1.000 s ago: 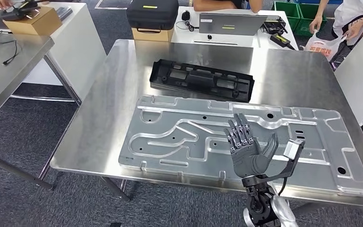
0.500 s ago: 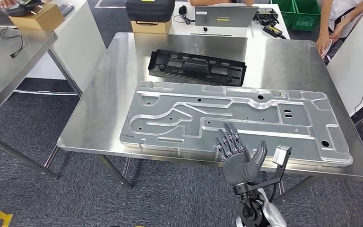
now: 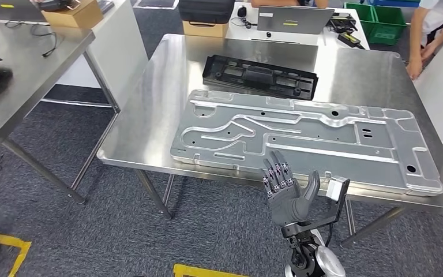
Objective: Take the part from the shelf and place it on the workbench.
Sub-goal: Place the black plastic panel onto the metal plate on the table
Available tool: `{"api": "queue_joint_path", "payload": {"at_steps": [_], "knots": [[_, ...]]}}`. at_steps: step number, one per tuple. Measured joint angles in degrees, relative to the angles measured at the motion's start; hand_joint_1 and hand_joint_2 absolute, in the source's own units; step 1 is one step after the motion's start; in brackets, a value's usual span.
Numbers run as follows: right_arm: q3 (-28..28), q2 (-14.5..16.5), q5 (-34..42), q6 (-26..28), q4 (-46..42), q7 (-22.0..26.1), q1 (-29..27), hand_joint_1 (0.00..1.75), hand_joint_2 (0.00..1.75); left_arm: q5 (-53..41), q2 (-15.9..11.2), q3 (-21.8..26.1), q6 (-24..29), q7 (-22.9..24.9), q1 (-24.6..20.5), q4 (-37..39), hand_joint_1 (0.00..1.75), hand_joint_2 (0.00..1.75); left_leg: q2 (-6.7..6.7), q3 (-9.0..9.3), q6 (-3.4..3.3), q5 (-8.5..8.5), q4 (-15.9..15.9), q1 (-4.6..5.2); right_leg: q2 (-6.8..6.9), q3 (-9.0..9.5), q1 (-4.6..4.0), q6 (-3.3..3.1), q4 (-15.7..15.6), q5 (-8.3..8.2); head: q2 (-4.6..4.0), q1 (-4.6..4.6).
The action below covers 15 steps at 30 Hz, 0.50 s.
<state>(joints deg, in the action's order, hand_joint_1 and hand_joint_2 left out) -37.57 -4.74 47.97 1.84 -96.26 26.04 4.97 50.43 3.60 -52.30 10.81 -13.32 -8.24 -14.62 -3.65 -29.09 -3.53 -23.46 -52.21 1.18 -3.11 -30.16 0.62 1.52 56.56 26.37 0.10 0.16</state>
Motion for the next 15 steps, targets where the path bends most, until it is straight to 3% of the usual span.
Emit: {"api": "queue_joint_path", "payload": {"at_steps": [2, 4, 6, 7, 9, 10, 11, 12, 13, 15], "knots": [[-0.08, 0.05, -0.03, 0.0, 0.0, -0.03, -0.05, 0.0, 0.0, -0.02, 0.12, -0.01, 0.05, -0.01, -0.12, 0.0, 0.0, 0.0, -0.88, -0.92, 0.48, 0.26, -0.58, -0.09, -0.92, 1.19, -0.09, -0.2, -2.79, -0.2, 0.0, 0.02], [-0.2, 0.1, -0.04, 0.0, 0.0, -0.07, -0.17, 0.0, 0.0, -0.04, 0.13, -0.02, 0.07, -0.01, -0.03, 0.0, 0.0, 0.0, -1.96, -1.56, 1.09, 0.63, -0.79, -0.33, 0.25, 0.89, -0.1, -0.46, -2.83, -0.52, 0.0, 0.04], [-0.34, 0.22, -0.04, 0.0, 0.0, -0.05, -0.15, 0.0, 0.0, -0.05, 0.15, -0.02, 0.08, 0.01, 0.18, 0.01, 0.0, 0.0, -1.22, -2.51, 1.8, -0.44, -2.37, -0.3, 1.57, 0.79, 0.2, -0.96, -3.03, -0.87, 0.0, 0.11], [-0.43, 0.3, -0.04, 0.0, 0.0, -0.04, -0.15, 0.0, 0.0, -0.06, 0.15, -0.02, 0.08, 0.02, 0.22, 0.01, 0.0, 0.0, -0.12, -3.77, 2.25, -2.08, -4.99, -0.36, 2.31, 0.68, 0.38, -1.18, -3.11, -1.03, 0.01, 0.2], [-0.55, 0.39, -0.06, 0.01, 0.0, -0.03, -0.24, 0.0, 0.0, -0.07, 0.2, -0.02, 0.08, 0.03, 0.22, 0.01, 0.0, 0.0, 2.18, -7.68, 3.25, -6.54, -13.54, -0.8, 3.8, 0.35, 0.39, -1.33, -3.08, -1.18, 0.0, 0.37], [-0.59, 0.39, -0.06, 0.05, 0.0, -0.03, -0.29, 0.0, 0.0, -0.07, 0.2, -0.02, 0.07, 0.03, 0.23, 0.0, 0.0, 0.0, 2.61, -9.51, 3.61, -8.12, -17.58, -1.08, 4.56, 0.17, 0.38, -1.32, -3.07, -1.25, 0.0, 0.35], [-0.62, 0.39, -0.06, 0.09, 0.0, -0.03, -0.33, 0.0, 0.0, -0.07, 0.21, -0.02, 0.07, 0.03, 0.27, 0.01, 0.0, 0.0, 2.82, -10.35, 3.84, -8.59, -19.64, -1.32, 5.33, 0.02, 0.38, -1.27, -3.06, -1.32, 0.0, 0.34], [-0.66, 0.39, -0.07, 0.13, 0.0, -0.03, -0.36, 0.0, 0.0, -0.08, 0.2, -0.02, 0.07, 0.04, 0.33, 0.01, 0.0, 0.0, 3.0, -9.78, 3.96, -7.87, -19.05, -1.5, 6.05, -0.07, 0.39, -1.2, -3.06, -1.39, 0.01, 0.34], [-0.7, 0.39, -0.08, 0.15, 0.0, -0.03, -0.37, 0.0, 0.0, -0.08, 0.2, -0.02, 0.07, 0.04, 0.35, 0.02, 0.0, 0.0, 3.3, -7.84, 4.0, -6.18, -15.75, -1.62, 6.73, -0.1, 0.4, -1.14, -3.06, -1.44, 0.01, 0.34], [-0.76, 0.4, -0.13, 0.16, 0.0, -0.02, -0.32, 0.0, 0.0, -0.13, 0.19, -0.02, 0.07, 0.05, 0.27, 0.01, 0.0, 0.0, 5.25, -2.17, 3.71, -2.44, -5.79, -1.51, 7.91, 0.01, 0.3, -0.9, -3.1, -1.54, 0.01, 0.34]]}}
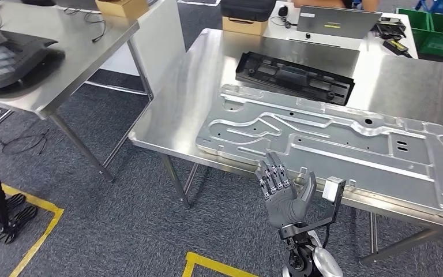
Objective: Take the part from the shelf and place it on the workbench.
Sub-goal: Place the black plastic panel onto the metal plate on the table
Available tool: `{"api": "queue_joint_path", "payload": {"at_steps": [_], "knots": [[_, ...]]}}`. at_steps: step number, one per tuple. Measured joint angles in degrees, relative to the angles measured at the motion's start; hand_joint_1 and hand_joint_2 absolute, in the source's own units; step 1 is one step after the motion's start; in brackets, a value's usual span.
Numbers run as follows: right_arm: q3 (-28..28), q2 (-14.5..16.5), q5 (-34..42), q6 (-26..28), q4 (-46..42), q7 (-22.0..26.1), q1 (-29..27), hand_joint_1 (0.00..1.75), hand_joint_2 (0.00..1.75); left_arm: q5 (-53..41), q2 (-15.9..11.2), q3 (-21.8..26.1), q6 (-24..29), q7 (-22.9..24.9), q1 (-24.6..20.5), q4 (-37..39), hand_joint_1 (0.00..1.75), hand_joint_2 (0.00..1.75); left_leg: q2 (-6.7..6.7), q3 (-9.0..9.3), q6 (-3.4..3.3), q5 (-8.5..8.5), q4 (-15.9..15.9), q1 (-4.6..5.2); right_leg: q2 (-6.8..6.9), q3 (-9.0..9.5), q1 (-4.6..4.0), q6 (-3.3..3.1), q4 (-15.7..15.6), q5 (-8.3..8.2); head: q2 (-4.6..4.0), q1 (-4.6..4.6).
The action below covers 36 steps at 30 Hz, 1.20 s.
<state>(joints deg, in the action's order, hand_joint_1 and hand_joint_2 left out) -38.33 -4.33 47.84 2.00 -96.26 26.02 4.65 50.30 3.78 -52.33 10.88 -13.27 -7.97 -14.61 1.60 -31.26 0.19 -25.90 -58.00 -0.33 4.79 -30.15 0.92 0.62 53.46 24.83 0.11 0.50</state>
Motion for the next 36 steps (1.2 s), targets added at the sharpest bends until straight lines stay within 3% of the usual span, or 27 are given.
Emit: {"api": "queue_joint_path", "payload": {"at_steps": [2, 3, 5, 6, 7, 9, 11, 12, 13, 14, 16, 18, 20, 22, 23, 25, 27, 28, 29, 31, 32, 34, 36], "knots": [[-0.02, 0.04, -0.1, 0.01, -0.01, 0.02, 0.09, 0.0, 0.0, -0.12, 0.01, -0.01, 0.0, 0.0, -0.17, -0.01, 0.0, 0.0, 1.72, 2.66, -0.75, 1.56, 5.47, 0.46, 0.84, 0.1, -0.15, 0.51, -0.08, -0.09, -0.01, 0.03], [-0.03, 0.07, -0.18, 0.0, -0.01, 0.02, 0.11, 0.0, 0.0, -0.18, 0.01, -0.01, 0.0, 0.0, -0.24, -0.01, 0.0, 0.0, 1.78, 2.53, -1.19, 1.52, 5.79, 0.7, 1.23, 0.13, -0.18, 0.86, -0.16, -0.16, -0.01, 0.06], [-0.06, 0.1, -0.34, -0.01, 0.0, 0.02, 0.13, 0.0, 0.0, -0.21, 0.02, -0.03, 0.0, 0.01, -0.28, -0.01, 0.0, 0.0, 0.77, 2.2, -2.04, 1.94, 6.0, 0.66, 1.78, 0.16, -0.05, 1.6, -0.26, -0.19, 0.0, 0.12], [-0.08, 0.1, -0.38, -0.02, 0.0, -0.01, 0.16, 0.0, 0.0, -0.21, 0.02, -0.03, 0.01, 0.02, -0.26, -0.01, 0.0, 0.0, 0.16, 2.17, -2.44, 2.26, 6.19, 0.55, 1.09, 0.0, 0.02, 1.93, 0.22, 0.29, -0.01, 0.08], [-0.08, 0.09, -0.39, -0.06, 0.0, -0.03, 0.2, 0.0, 0.0, -0.22, 0.03, -0.04, 0.01, 0.03, -0.26, 0.0, 0.0, 0.0, -0.39, 2.17, -2.88, 2.62, 6.4, 0.43, -0.21, -0.67, 0.11, 2.16, 1.83, 1.55, -0.01, 0.04], [-0.1, 0.03, -0.37, -0.14, 0.0, -0.08, 0.17, 0.0, 0.0, -0.25, 0.05, -0.05, 0.01, 0.06, -0.35, 0.01, 0.0, 0.0, -1.55, 1.96, -3.54, 3.09, 6.52, 0.43, -3.45, -3.77, 0.16, 2.26, 9.13, 5.96, -0.01, -0.07], [-0.11, -0.1, -0.19, -0.18, 0.04, -0.12, 0.04, 0.0, 0.0, -0.25, 0.1, -0.08, 0.0, 0.08, -0.43, 0.01, 0.0, 0.0, -2.93, 1.64, -3.84, 3.33, 6.48, 0.57, -4.64, -7.26, 0.12, 2.18, 17.04, 9.27, -0.01, -0.11], [-0.11, -0.17, -0.07, -0.19, 0.09, -0.14, 0.01, 0.0, 0.0, -0.25, 0.12, -0.08, 0.01, 0.15, -0.4, 0.01, 0.0, 0.0, -3.73, 1.55, -3.87, 3.4, 6.43, 0.62, -4.75, -7.69, 0.1, 2.14, 18.14, 9.15, 0.0, -0.11], [-0.11, -0.22, 0.07, -0.2, 0.14, -0.16, 0.0, 0.0, 0.0, -0.24, 0.13, -0.09, 0.01, 0.25, -0.34, 0.01, 0.0, 0.0, -4.55, 1.51, -3.85, 3.45, 6.36, 0.64, -4.83, -6.94, 0.11, 2.07, 16.77, 7.9, 0.0, -0.11], [-0.11, -0.26, 0.2, -0.21, 0.17, -0.17, 0.01, 0.0, 0.0, -0.22, 0.13, -0.09, 0.01, 0.36, -0.29, 0.01, 0.0, 0.0, -5.38, 1.5, -3.79, 3.46, 6.21, 0.62, -5.25, -5.02, 0.15, 1.97, 13.04, 5.75, 0.0, -0.12], [-0.11, -0.28, 0.49, -0.26, 0.2, -0.17, 0.09, 0.0, 0.0, -0.19, 0.14, -0.09, 0.02, 0.65, -0.28, 0.01, 0.0, 0.0, -6.85, 1.29, -3.52, 3.4, 5.77, 0.6, -7.58, -0.56, 0.27, 1.73, 4.04, 2.11, 0.0, -0.14], [-0.11, -0.31, 0.69, -0.36, 0.21, -0.16, 0.14, 0.0, 0.0, -0.17, 0.15, -0.09, 0.05, 0.88, -0.28, 0.01, 0.0, 0.0, -7.97, 0.77, -2.96, 3.51, 5.5, 0.53, -8.95, 1.35, 0.19, 1.52, -0.18, 0.99, 0.0, -0.21], [-0.12, -0.3, 0.7, -0.44, 0.22, -0.15, 0.17, 0.0, 0.0, -0.19, 0.08, -0.1, 0.24, 0.95, -0.14, 0.02, 0.0, 0.0, -8.9, 0.29, -2.31, 3.83, 5.67, 0.39, -7.87, 1.37, 0.05, 1.16, -0.49, 0.74, 0.0, -0.4], [-0.14, -0.28, 0.72, -0.48, 0.22, -0.16, 0.3, 0.0, 0.0, -0.22, 0.0, -0.14, 0.56, 0.98, 0.04, 0.03, 0.0, 0.0, -7.31, -0.59, -1.69, 2.96, 4.26, 0.42, -6.58, 1.58, 0.32, 0.56, -1.03, 0.37, 0.0, -0.62], [-0.15, -0.26, 0.73, -0.51, 0.22, -0.16, 0.36, 0.0, 0.0, -0.25, -0.03, -0.16, 0.68, 1.0, 0.05, 0.03, 0.0, 0.0, -5.78, -1.83, -1.34, 1.59, 1.78, 0.41, -5.85, 1.65, 0.58, 0.3, -1.3, 0.21, 0.0, -0.69], [-0.16, -0.28, 0.78, -0.55, 0.23, -0.17, 0.34, 0.0, 0.0, -0.31, 0.0, -0.2, 0.76, 1.03, -0.01, 0.03, 0.0, 0.0, -3.01, -6.0, -0.48, -2.42, -6.9, -0.1, -4.29, 1.59, 0.78, 0.09, -1.46, 0.12, -0.01, -0.7], [-0.16, -0.3, 0.85, -0.56, 0.27, -0.18, 0.25, 0.0, 0.0, -0.36, 0.0, -0.22, 0.77, 1.04, 0.03, 0.03, 0.0, 0.0, -2.42, -9.3, 0.27, -4.56, -13.64, -0.78, -2.57, 1.53, 0.89, 0.17, -1.45, 0.15, -0.01, -0.7], [-0.16, -0.3, 0.86, -0.56, 0.32, -0.18, 0.24, 0.0, 0.0, -0.39, 0.0, -0.24, 0.77, 1.04, 0.08, 0.03, 0.0, 0.0, -2.26, -9.23, 0.58, -4.04, -13.59, -1.08, -1.75, 1.56, 0.99, 0.33, -1.44, 0.19, -0.01, -0.68], [-0.16, -0.3, 0.87, -0.56, 0.38, -0.18, 0.23, 0.0, 0.0, -0.46, -0.01, -0.25, 0.77, 1.05, 0.12, 0.03, 0.0, 0.0, -1.92, -7.69, 0.87, -2.46, -10.72, -1.34, -1.01, 1.65, 1.15, 0.58, -1.43, 0.25, 0.0, -0.67], [-0.16, -0.3, 0.87, -0.56, 0.46, -0.18, 0.27, 0.0, 0.0, -0.74, 0.02, -0.3, 0.77, 1.07, 0.05, 0.02, 0.0, 0.0, 0.39, -2.42, 1.3, 1.37, -0.98, -1.61, 0.24, 1.99, 1.29, 1.43, -1.37, 0.5, 0.0, -0.57], [-0.16, -0.3, 0.88, -0.57, 0.48, -0.18, 0.32, 0.0, 0.0, -0.9, 0.05, -0.32, 0.78, 1.09, -0.04, 0.02, 0.0, 0.0, 1.5, -0.39, 1.17, 2.6, 2.82, -1.57, 0.74, 2.15, 1.21, 1.93, -1.35, 0.62, 0.0, -0.55], [-0.17, -0.29, 0.87, -0.68, 0.49, -0.17, 0.48, 0.0, 0.0, -1.1, 0.12, -0.4, 0.8, 1.14, -0.21, 0.01, 0.0, 0.0, 2.42, 0.63, 0.33, 3.05, 5.31, -1.14, 1.66, 2.32, 0.96, 2.91, -1.39, 0.68, 0.0, -0.63], [-0.2, -0.28, 0.86, -0.78, 0.5, -0.18, 0.57, 0.0, 0.0, -1.15, 0.1, -0.45, 0.81, 1.18, -0.2, 0.01, 0.0, 0.0, 1.01, 0.01, -0.81, 3.22, 4.99, -0.92, 2.48, 2.43, 1.23, 3.79, -1.53, 0.76, 0.0, -0.8]]}}
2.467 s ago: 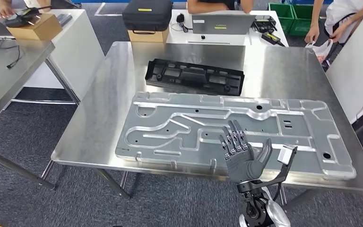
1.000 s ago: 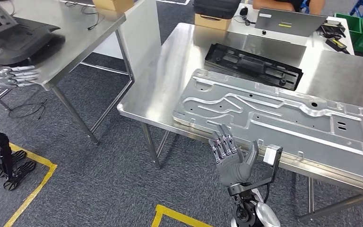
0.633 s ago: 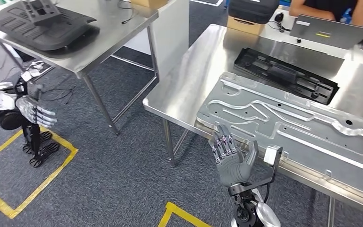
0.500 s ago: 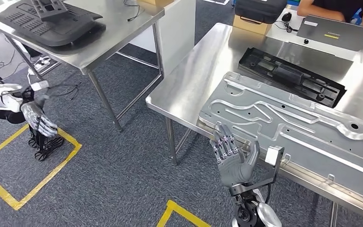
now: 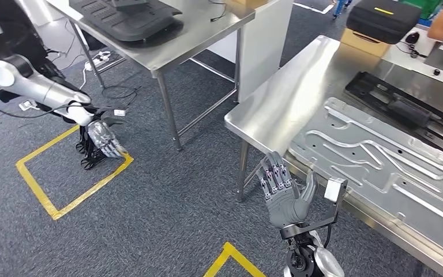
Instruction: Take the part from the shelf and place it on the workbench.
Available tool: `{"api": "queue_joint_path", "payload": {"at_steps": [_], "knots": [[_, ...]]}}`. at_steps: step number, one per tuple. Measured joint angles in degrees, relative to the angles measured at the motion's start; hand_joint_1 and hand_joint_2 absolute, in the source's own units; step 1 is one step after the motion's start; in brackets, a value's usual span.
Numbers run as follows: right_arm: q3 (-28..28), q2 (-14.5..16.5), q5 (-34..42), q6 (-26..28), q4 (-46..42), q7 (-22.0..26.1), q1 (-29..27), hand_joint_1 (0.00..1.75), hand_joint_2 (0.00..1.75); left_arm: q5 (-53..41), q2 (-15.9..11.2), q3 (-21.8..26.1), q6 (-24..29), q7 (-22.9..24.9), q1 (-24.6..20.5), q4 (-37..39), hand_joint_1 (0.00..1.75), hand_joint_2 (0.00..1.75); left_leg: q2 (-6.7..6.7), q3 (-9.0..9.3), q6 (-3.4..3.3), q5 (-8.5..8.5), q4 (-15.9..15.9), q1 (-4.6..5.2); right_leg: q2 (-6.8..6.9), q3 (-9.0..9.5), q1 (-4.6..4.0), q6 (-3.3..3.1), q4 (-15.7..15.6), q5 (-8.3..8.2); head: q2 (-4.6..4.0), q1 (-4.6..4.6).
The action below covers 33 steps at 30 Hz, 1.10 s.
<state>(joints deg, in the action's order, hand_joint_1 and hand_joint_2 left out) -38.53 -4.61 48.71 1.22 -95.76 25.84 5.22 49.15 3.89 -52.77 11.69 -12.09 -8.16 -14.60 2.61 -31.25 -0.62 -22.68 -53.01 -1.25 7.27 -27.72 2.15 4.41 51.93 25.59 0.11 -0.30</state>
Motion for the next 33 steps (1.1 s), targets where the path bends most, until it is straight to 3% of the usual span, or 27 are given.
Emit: {"api": "queue_joint_path", "payload": {"at_steps": [2, 4, 5, 6, 7, 8, 9, 11, 13, 15, 16, 18, 19, 20, 21, 22, 23, 24, 26, 28, 30, 31, 33], "knots": [[-0.04, -0.01, -0.01, -0.01, 0.01, 0.0, 0.07, 0.0, 0.0, 0.01, -0.02, -0.02, 0.02, 0.05, 0.12, 0.0, 0.0, 0.0, -1.38, -0.16, -0.96, 0.28, 0.06, -0.01, -2.04, -0.96, 0.32, 0.35, 2.44, 2.04, -0.01, -0.11], [-0.08, -0.02, -0.01, -0.01, 0.01, 0.01, 0.04, 0.0, 0.0, -0.03, -0.04, -0.03, 0.04, 0.11, 0.15, 0.0, 0.0, 0.0, -2.68, -0.2, -1.73, 0.44, 0.09, 0.21, -5.62, -4.66, 0.18, 0.05, 10.35, 6.26, -0.01, -0.2], [-0.1, -0.03, 0.0, -0.01, 0.03, 0.02, -0.07, 0.0, 0.0, -0.05, -0.04, -0.03, 0.04, 0.21, 0.13, 0.0, 0.0, 0.0, -3.41, -0.25, -2.04, 0.49, 0.09, 0.42, -6.58, -7.12, -0.07, -0.18, 15.15, 8.11, 0.0, -0.2], [-0.12, -0.03, 0.02, 0.0, 0.04, 0.01, -0.22, 0.0, 0.0, -0.08, -0.02, -0.05, 0.02, 0.34, 0.13, 0.0, 0.0, 0.0, -4.28, -0.29, -2.21, 0.51, 0.08, 0.64, -7.03, -9.15, -0.33, -0.38, 18.74, 9.02, 0.0, -0.19], [-0.15, -0.05, 0.02, 0.01, 0.06, 0.01, -0.36, 0.0, 0.0, -0.1, -0.01, -0.07, 0.0, 0.49, 0.14, 0.0, 0.0, 0.0, -5.21, -0.3, -2.31, 0.52, 0.06, 0.84, -7.19, -10.22, -0.55, -0.64, 20.15, 8.72, 0.0, -0.18], [-0.16, -0.09, 0.03, 0.01, 0.07, 0.01, -0.45, 0.0, 0.0, -0.14, 0.01, -0.08, -0.02, 0.62, 0.17, 0.0, 0.0, 0.0, -6.15, -0.25, -2.35, 0.53, 0.03, 1.0, -7.31, -10.02, -0.7, -0.94, 18.86, 7.22, 0.0, -0.18], [-0.17, -0.14, 0.03, 0.02, 0.07, 0.02, -0.48, 0.0, 0.0, -0.16, 0.01, -0.1, -0.02, 0.7, 0.19, 0.0, 0.0, 0.0, -7.07, -0.18, -2.34, 0.52, -0.02, 1.11, -7.71, -8.64, -0.79, -1.29, 15.23, 4.83, 0.0, -0.18], [-0.19, -0.21, 0.03, 0.02, 0.07, 0.01, -0.46, 0.0, 0.0, -0.2, 0.01, -0.13, -0.01, 0.77, 0.14, 0.0, 0.0, 0.0, -8.67, -0.25, -2.23, 0.47, -0.26, 1.26, -10.4, -5.02, -0.73, -1.84, 6.44, 0.63, 0.0, -0.16], [-0.26, -0.22, 0.03, 0.02, 0.07, 0.0, -0.48, 0.0, 0.0, -0.3, 0.01, -0.18, 0.0, 0.8, 0.08, 0.0, 0.0, 0.0, -9.89, -0.71, -1.91, 0.47, -0.46, 1.31, -12.22, -3.39, -0.69, -1.99, 2.32, -0.68, 0.0, -0.11], [-0.33, -0.21, 0.03, 0.02, 0.07, 0.0, -0.46, 0.0, 0.0, -0.4, -0.05, -0.27, 0.0, 0.81, 0.12, 0.0, 0.0, 0.0, -10.99, -1.2, -1.33, 0.59, -0.39, 1.08, -11.15, -3.35, -0.83, -2.3, 2.09, -0.71, 0.0, -0.08], [-0.34, -0.21, 0.03, 0.02, 0.07, 0.01, -0.41, 0.0, 0.0, -0.41, -0.09, -0.34, 0.0, 0.81, 0.18, 0.0, 0.0, 0.0, -10.54, -1.47, -1.0, 0.34, -0.77, 1.06, -10.49, -3.27, -0.83, -2.6, 2.01, -0.78, 0.0, -0.06], [-0.36, -0.18, 0.02, 0.01, 0.07, 0.01, -0.32, 0.0, 0.0, -0.39, -0.13, -0.48, 0.0, 0.81, 0.21, 0.0, 0.0, 0.0, -7.55, -3.37, -0.36, -1.78, -4.58, 1.1, -8.92, -3.07, -0.61, -3.18, 1.81, -0.84, 0.0, 0.19], [-0.36, -0.19, 0.01, 0.01, 0.07, 0.01, -0.33, 0.0, 0.0, -0.33, -0.1, -0.55, 0.0, 0.81, 0.18, 0.0, 0.0, 0.0, -5.51, -5.22, -0.04, -3.67, -8.41, 1.08, -8.15, -3.01, -0.64, -3.36, 1.79, -0.77, 0.0, 0.34], [-0.37, -0.19, 0.0, 0.0, 0.07, 0.01, -0.36, 0.0, 0.0, -0.27, -0.08, -0.6, 0.01, 0.81, 0.14, 0.0, 0.0, 0.0, -4.29, -7.48, 0.26, -5.6, -12.82, 0.92, -7.29, -2.99, -0.68, -3.48, 1.8, -0.68, 0.0, 0.47], [-0.38, -0.2, -0.01, 0.0, 0.07, 0.0, -0.4, 0.0, 0.0, -0.2, -0.08, -0.66, 0.02, 0.81, 0.12, 0.0, 0.0, 0.0, -3.71, -9.47, 0.5, -6.97, -16.67, 0.77, -6.43, -2.98, -0.74, -3.54, 1.8, -0.61, 0.0, 0.48], [-0.39, -0.21, -0.02, 0.0, 0.07, 0.0, -0.43, 0.0, 0.0, -0.13, -0.08, -0.74, 0.03, 0.81, 0.16, 0.0, 0.0, 0.0, -3.43, -10.46, 0.66, -7.3, -18.56, 0.65, -5.54, -2.95, -0.77, -3.53, 1.8, -0.53, 0.0, 0.48], [-0.42, -0.22, -0.03, 0.0, 0.07, 0.0, -0.43, 0.0, 0.0, -0.1, -0.08, -0.83, 0.05, 0.81, 0.19, 0.0, 0.0, 0.0, -3.21, -10.13, 0.72, -6.51, -17.94, 0.58, -4.7, -2.9, -0.77, -3.47, 1.8, -0.46, 0.0, 0.49], [-0.44, -0.22, -0.04, 0.0, 0.07, 0.0, -0.43, 0.0, 0.0, -0.09, -0.09, -0.91, 0.07, 0.81, 0.21, 0.0, 0.0, 0.0, -2.85, -8.48, 0.68, -4.86, -14.85, 0.54, -3.93, -2.79, -0.77, -3.36, 1.8, -0.36, 0.0, 0.5], [-0.46, -0.21, -0.09, -0.02, 0.07, 0.02, -0.39, 0.0, 0.0, -0.08, -0.1, -1.01, 0.11, 0.81, 0.11, 0.0, 0.0, 0.0, -0.5, -3.53, 0.22, -1.47, -5.82, 0.87, -2.64, -2.43, -0.9, -2.95, 1.82, -0.08, 0.0, 0.53], [-0.46, -0.22, -0.16, -0.04, 0.07, 0.03, -0.33, 0.0, 0.0, -0.07, -0.11, -1.06, 0.16, 0.8, -0.03, 0.0, 0.0, 0.0, 1.16, -0.98, -0.44, -0.16, -0.92, 1.42, -1.57, -2.06, -1.11, -2.35, 1.82, 0.26, 0.0, 0.55], [-0.51, -0.2, -0.22, -0.06, 0.07, 0.03, -0.26, 0.0, 0.0, -0.07, -0.11, -1.12, 0.17, 0.8, -0.05, 0.0, 0.0, 0.0, 0.23, -0.94, -1.08, -0.06, -0.37, 1.72, -0.5, -1.69, -1.12, -1.67, 1.68, 0.5, 0.0, 0.59], [-0.54, -0.19, -0.25, -0.08, 0.06, 0.03, -0.24, 0.0, 0.0, -0.08, -0.11, -1.15, 0.17, 0.81, 0.04, 0.0, 0.0, 0.0, -0.42, -0.8, -1.42, 0.08, -0.21, 1.62, -0.6, -1.56, -0.99, -1.35, 1.85, 0.77, 0.0, 0.62], [-0.62, -0.19, -0.34, -0.18, 0.05, 0.07, -0.16, 0.0, 0.0, -0.08, -0.11, -1.18, 0.21, 0.83, 0.13, 0.0, 0.0, 0.0, -1.68, -0.34, -2.11, 0.4, 0.19, 1.28, -3.07, -2.63, -0.83, -0.97, 4.94, 2.98, -0.01, 0.65]]}}
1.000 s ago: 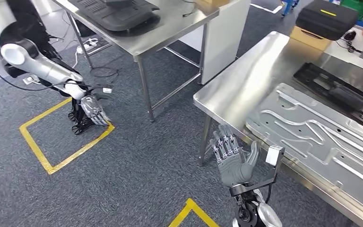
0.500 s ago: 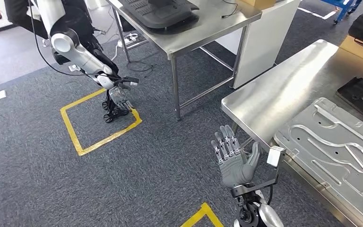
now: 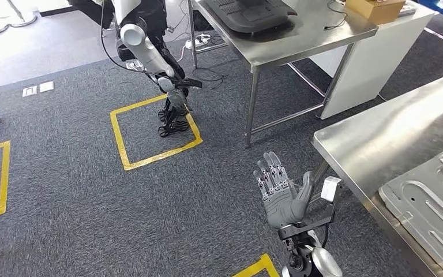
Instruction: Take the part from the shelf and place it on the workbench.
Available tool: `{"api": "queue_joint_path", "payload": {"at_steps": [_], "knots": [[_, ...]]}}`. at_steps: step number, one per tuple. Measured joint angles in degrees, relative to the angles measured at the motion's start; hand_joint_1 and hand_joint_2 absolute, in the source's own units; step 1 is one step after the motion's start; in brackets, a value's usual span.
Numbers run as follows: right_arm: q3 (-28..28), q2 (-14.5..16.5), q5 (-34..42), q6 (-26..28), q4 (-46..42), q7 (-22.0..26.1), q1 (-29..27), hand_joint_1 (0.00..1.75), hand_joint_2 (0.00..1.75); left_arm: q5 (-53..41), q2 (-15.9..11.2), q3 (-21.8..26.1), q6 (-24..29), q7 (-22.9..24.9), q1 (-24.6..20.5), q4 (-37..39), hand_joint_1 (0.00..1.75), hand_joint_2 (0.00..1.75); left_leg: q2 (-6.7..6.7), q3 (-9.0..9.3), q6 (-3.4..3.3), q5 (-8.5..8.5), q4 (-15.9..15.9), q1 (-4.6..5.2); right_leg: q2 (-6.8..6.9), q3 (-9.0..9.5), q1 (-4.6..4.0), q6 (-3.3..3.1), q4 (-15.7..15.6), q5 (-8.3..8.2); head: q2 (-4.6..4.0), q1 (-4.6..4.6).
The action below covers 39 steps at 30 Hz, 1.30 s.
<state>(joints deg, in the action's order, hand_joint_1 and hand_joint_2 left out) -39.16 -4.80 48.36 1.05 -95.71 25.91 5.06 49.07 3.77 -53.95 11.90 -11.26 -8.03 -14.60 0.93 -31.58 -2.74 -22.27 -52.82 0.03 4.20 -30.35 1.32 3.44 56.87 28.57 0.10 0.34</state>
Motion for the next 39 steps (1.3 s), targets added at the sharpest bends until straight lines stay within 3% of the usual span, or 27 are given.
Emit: {"api": "queue_joint_path", "payload": {"at_steps": [2, 3, 4, 5, 7, 9, 11, 13, 15, 17, 19, 20, 21, 22, 24, 25, 26, 27, 29, 31, 33, 34, 35, 36, 37, 39], "knots": [[-0.1, -0.02, -0.2, -0.11, 0.0, 0.04, -0.04, 0.0, 0.0, 0.0, 0.0, -0.05, 0.07, 0.01, -0.08, 0.0, 0.0, 0.0, -1.34, 0.09, -0.4, 0.09, 0.04, -0.09, -3.18, -4.02, -0.04, 0.01, 8.26, 4.11, -0.01, -0.01], [-0.13, -0.04, -0.29, -0.15, 0.01, 0.05, -0.16, 0.0, 0.0, 0.01, 0.01, -0.09, 0.1, 0.01, -0.12, 0.0, 0.0, 0.0, -2.12, 0.08, -0.5, 0.11, 0.03, -0.05, -3.84, -6.33, -0.07, 0.01, 12.55, 5.65, 0.0, -0.02], [-0.15, -0.06, -0.37, -0.19, 0.01, 0.04, -0.28, 0.0, 0.0, 0.03, 0.01, -0.12, 0.1, 0.02, -0.12, 0.0, 0.0, 0.0, -3.0, 0.08, -0.52, 0.09, 0.01, -0.02, -4.09, -7.94, -0.1, 0.02, 15.16, 6.06, -0.01, -0.01], [-0.16, -0.08, -0.42, -0.22, 0.02, 0.03, -0.37, 0.0, 0.0, 0.05, 0.01, -0.14, 0.1, 0.02, -0.09, 0.0, 0.0, 0.0, -3.9, 0.12, -0.51, 0.07, -0.02, -0.02, -4.18, -8.43, -0.09, 0.01, 15.33, 5.17, 0.0, -0.01], [-0.17, -0.1, -0.54, -0.32, 0.02, 0.03, -0.39, 0.0, 0.0, 0.18, 0.01, -0.15, 0.09, 0.03, -0.03, 0.0, 0.0, 0.0, -5.71, 0.34, -0.32, -0.05, -0.14, -0.15, -4.94, -5.82, 0.12, -0.01, 8.51, 0.52, 0.0, -0.01], [-0.22, -0.1, -0.75, -0.5, 0.02, 0.03, -0.33, 0.0, 0.0, 0.29, 0.0, -0.14, 0.06, 0.02, -0.06, 0.0, 0.0, 0.0, -7.26, 0.29, 0.15, -0.31, -0.5, -0.13, -7.09, -2.23, 0.45, -0.09, 0.38, -2.96, 0.01, 0.0], [-0.36, -0.1, -0.9, -0.78, 0.01, 0.02, -0.31, 0.0, 0.0, 0.3, -0.01, -0.15, -0.01, 0.01, -0.05, 0.0, 0.0, 0.0, -8.35, -0.13, 0.68, -0.4, -0.67, -0.12, -7.93, -1.16, 0.39, -0.53, -2.22, -3.44, 0.01, 0.04], [-0.54, -0.08, -0.81, -1.23, 0.0, -0.02, -0.23, 0.0, 0.0, 0.28, -0.03, -0.16, -0.08, 0.01, 0.1, 0.0, 0.0, 0.0, -8.91, -0.46, 1.17, -0.41, -0.62, -0.39, -6.72, -1.22, 0.14, -1.32, -2.25, -3.53, 0.01, 0.07], [-0.66, -0.03, -0.24, -2.19, 0.0, -0.21, -0.06, 0.0, 0.0, 0.25, -0.05, -0.18, -0.13, 0.02, 0.18, 0.0, 0.0, 0.0, -6.51, -1.65, 1.68, -1.96, -3.12, -0.37, -5.49, -1.05, 0.14, -2.09, -2.38, -3.58, 0.01, 0.19], [-0.83, -0.01, 1.14, -4.08, 0.03, -0.88, 0.0, 0.0, 0.0, 0.18, -0.05, -0.22, -0.19, 0.04, 0.06, 0.0, 0.0, 0.0, -2.92, -5.55, 2.15, -5.85, -11.03, -0.26, -4.05, -0.92, 0.01, -2.61, -2.42, -3.47, 0.01, 0.35], [-1.23, -0.01, 2.94, -6.56, 0.25, -1.97, 0.01, 0.0, 0.0, 0.1, -0.03, -0.28, -0.24, 0.14, -0.04, 0.0, 0.0, 0.0, -1.74, -9.94, 2.36, -8.86, -19.36, -0.36, -2.42, -0.88, -0.21, -2.84, -2.42, -3.3, 0.01, 0.39], [-1.54, 0.0, 3.75, -7.73, 0.45, -2.51, 0.03, 0.0, 0.0, 0.07, -0.02, -0.3, -0.25, 0.21, -0.03, 0.0, 0.0, 0.0, -1.64, -10.79, 2.31, -8.9, -20.8, -0.37, -1.62, -0.86, -0.3, -2.87, -2.42, -3.22, 0.01, 0.39], [-1.88, 0.04, 4.4, -8.66, 0.68, -2.91, 0.05, 0.0, 0.0, 0.07, -0.01, -0.31, -0.25, 0.27, -0.02, 0.0, 0.0, 0.0, -1.49, -10.21, 2.18, -7.81, -19.48, -0.34, -0.87, -0.79, -0.37, -2.87, -2.42, -3.13, 0.01, 0.4], [-2.22, 0.14, 4.95, -9.41, 0.92, -3.24, 0.11, 0.0, 0.0, 0.07, -0.01, -0.32, -0.25, 0.31, -0.02, 0.0, 0.0, 0.0, -0.98, -8.3, 1.9, -5.93, -15.68, -0.22, -0.11, -0.67, -0.44, -2.84, -2.42, -3.02, 0.01, 0.4], [-2.75, 0.45, 5.97, -10.43, 1.39, -3.69, 0.37, 0.0, 0.0, 0.07, -0.02, -0.32, -0.23, 0.37, -0.15, 0.0, 0.0, 0.0, 1.96, -3.15, 1.01, -2.18, -5.97, 0.41, 1.23, -0.27, -0.65, -2.63, -2.43, -2.74, 0.01, 0.38], [-3.03, 0.6, 6.57, -10.93, 1.64, -3.96, 0.59, 0.0, 0.0, 0.07, -0.02, -0.32, -0.21, 0.4, -0.27, 0.0, 0.0, 0.0, 3.37, -1.42, 0.65, -1.1, -2.62, 0.8, 1.81, -0.06, -0.71, -2.41, -2.44, -2.55, 0.0, 0.4], [-3.35, 0.73, 7.21, -11.42, 1.95, -4.29, 0.8, 0.0, 0.0, 0.07, -0.02, -0.33, -0.2, 0.47, -0.42, 0.0, 0.0, 0.0, 4.21, -0.69, 0.4, -0.71, -1.05, 1.13, 2.39, 0.15, -0.74, -2.14, -2.46, -2.37, 0.0, 0.43], [-3.73, 0.88, 7.84, -11.87, 2.31, -4.67, 0.95, 0.0, 0.0, 0.07, -0.02, -0.34, -0.19, 0.6, -0.54, 0.0, 0.0, 0.0, 4.16, -0.73, 0.27, -0.68, -0.74, 1.33, 3.02, 0.37, -0.75, -1.85, -2.56, -2.22, 0.0, 0.47], [-4.41, 1.25, 8.74, -12.5, 3.01, -5.31, 1.12, 0.0, 0.0, 0.07, 0.02, -0.37, -0.19, 0.86, -0.6, 0.0, 0.0, 0.0, 2.46, -0.57, -0.05, -0.38, -0.3, 1.16, 3.69, 0.88, -0.62, -1.17, -2.62, -1.78, 0.01, 0.55], [-5.0, 1.5, 9.15, -12.86, 3.6, -5.67, 1.39, 0.0, 0.0, 0.05, 0.06, -0.39, -0.16, 0.98, -0.56, 0.0, 0.0, 0.0, 0.75, -0.03, -0.53, 0.04, 0.24, 0.63, 0.74, 0.07, -0.51, -0.75, 0.19, 0.32, -0.01, 0.54], [-5.47, 1.56, 9.34, -13.07, 4.23, -5.9, 1.62, 0.0, 0.0, 0.04, 0.15, -0.45, -0.15, 0.99, -0.73, 0.0, 0.0, 0.0, -0.98, 0.17, -0.87, 0.19, 0.37, 0.34, -3.1, -3.61, -0.42, -0.67, 8.15, 4.45, -0.02, 0.51], [-5.65, 1.56, 9.41, -13.11, 4.56, -5.98, 1.62, 0.0, 0.0, 0.04, 0.2, -0.49, -0.15, 1.0, -0.8, 0.0, 0.0, 0.0, -1.95, 0.16, -0.96, 0.2, 0.35, 0.34, -3.84, -5.87, -0.41, -0.64, 12.51, 6.12, -0.02, 0.5], [-5.81, 1.55, 9.48, -13.15, 4.91, -6.08, 1.59, 0.0, 0.0, 0.04, 0.26, -0.54, -0.16, 1.01, -0.8, 0.0, 0.0, 0.0, -2.9, 0.17, -0.98, 0.19, 0.33, 0.33, -4.09, -7.53, -0.4, -0.6, 15.34, 6.78, -0.02, 0.51], [-6.0, 1.54, 9.57, -13.16, 5.2, -6.15, 1.56, 0.0, 0.0, 0.04, 0.29, -0.6, -0.16, 1.03, -0.76, 0.0, 0.0, 0.0, -3.92, 0.23, -0.96, 0.17, 0.31, 0.29, -4.17, -8.06, -0.38, -0.6, 15.68, 6.06, -0.01, 0.5], [-6.19, 1.54, 9.65, -13.19, 5.4, -6.22, 1.58, 0.0, 0.0, 0.05, 0.3, -0.67, -0.16, 1.05, -0.71, 0.0, 0.0, 0.0, -4.89, 0.34, -0.9, 0.13, 0.29, 0.23, -4.27, -7.35, -0.34, -0.63, 13.42, 4.17, -0.01, 0.51], [-6.49, 1.55, 9.78, -13.25, 5.67, -6.37, 1.71, 0.0, 0.0, 0.05, 0.3, -0.78, -0.16, 1.09, -0.67, 0.0, 0.0, 0.0, -6.72, 0.67, -0.56, -0.09, 0.21, 0.01, -5.82, -3.41, -0.11, -0.66, 4.4, -0.66, 0.01, 0.5]]}}
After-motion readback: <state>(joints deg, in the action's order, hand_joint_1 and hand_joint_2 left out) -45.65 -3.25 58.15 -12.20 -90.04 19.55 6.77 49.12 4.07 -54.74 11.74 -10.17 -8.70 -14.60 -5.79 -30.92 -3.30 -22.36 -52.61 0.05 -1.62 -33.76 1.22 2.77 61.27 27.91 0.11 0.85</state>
